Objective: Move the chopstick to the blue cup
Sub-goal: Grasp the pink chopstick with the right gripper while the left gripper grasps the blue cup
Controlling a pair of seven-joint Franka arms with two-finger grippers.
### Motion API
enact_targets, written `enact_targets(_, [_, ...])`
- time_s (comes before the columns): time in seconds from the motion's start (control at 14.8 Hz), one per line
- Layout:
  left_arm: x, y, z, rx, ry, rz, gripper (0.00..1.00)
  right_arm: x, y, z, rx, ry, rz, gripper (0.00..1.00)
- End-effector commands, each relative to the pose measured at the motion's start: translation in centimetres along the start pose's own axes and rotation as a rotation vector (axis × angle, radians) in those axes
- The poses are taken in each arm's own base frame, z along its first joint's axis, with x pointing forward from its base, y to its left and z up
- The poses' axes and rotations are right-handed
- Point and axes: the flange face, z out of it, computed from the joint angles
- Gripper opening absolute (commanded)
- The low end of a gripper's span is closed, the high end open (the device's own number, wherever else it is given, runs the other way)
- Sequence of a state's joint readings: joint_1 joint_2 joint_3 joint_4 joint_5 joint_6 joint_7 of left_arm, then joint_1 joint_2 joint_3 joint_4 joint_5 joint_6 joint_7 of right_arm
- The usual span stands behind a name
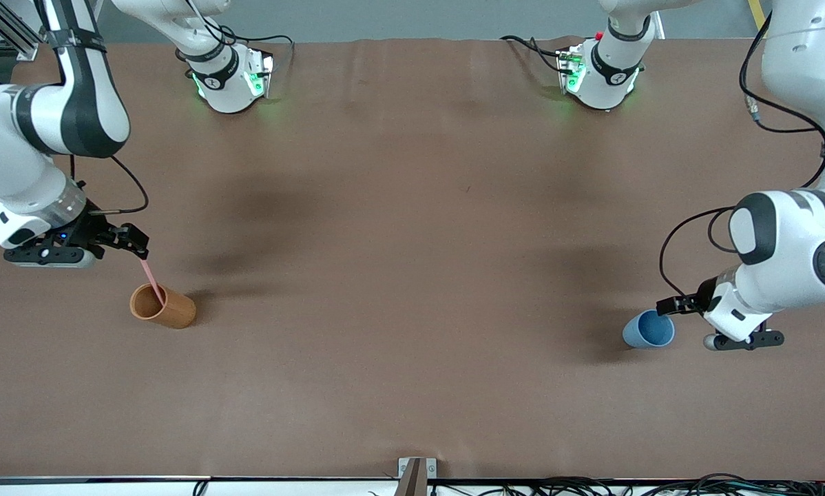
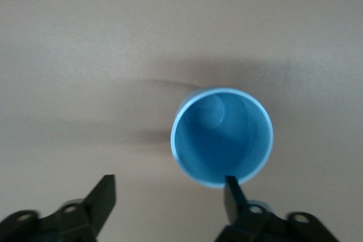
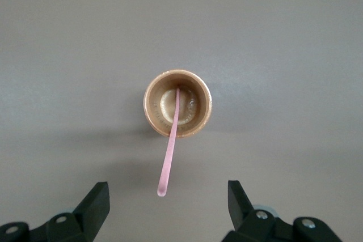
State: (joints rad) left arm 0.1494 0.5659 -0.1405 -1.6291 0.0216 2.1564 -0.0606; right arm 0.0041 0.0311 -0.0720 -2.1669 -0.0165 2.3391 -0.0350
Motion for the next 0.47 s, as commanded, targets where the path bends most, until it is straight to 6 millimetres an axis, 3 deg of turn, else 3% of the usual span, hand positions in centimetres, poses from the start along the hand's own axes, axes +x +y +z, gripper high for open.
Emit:
enact_targets(0.0, [1.3,-0.2,1.1,0.006,0.0,0.011,0.69,-1.6,-0.3,0.9,-0.005,0.018,-0.02,0.89])
enact_targets(0.2, [1.7,0.0,2.3,0.003,0.023,0.014,0.44,-1.6,-0.4,1.9,-0.006,0.009,-0.024,0.82])
enact_targets(0.34, [1.7,-0.2,3.0,0.0,0.016,0.027,0.14,-1.6,-0.4,2.4,-0.007,0.008,-0.025,0.74])
enact_targets(0.41, [1.7,0.0,3.1,-0.004,0.014,0.032,0.04,-1.6,-0.4,2.9,-0.007,-0.002,-0.025,0.71])
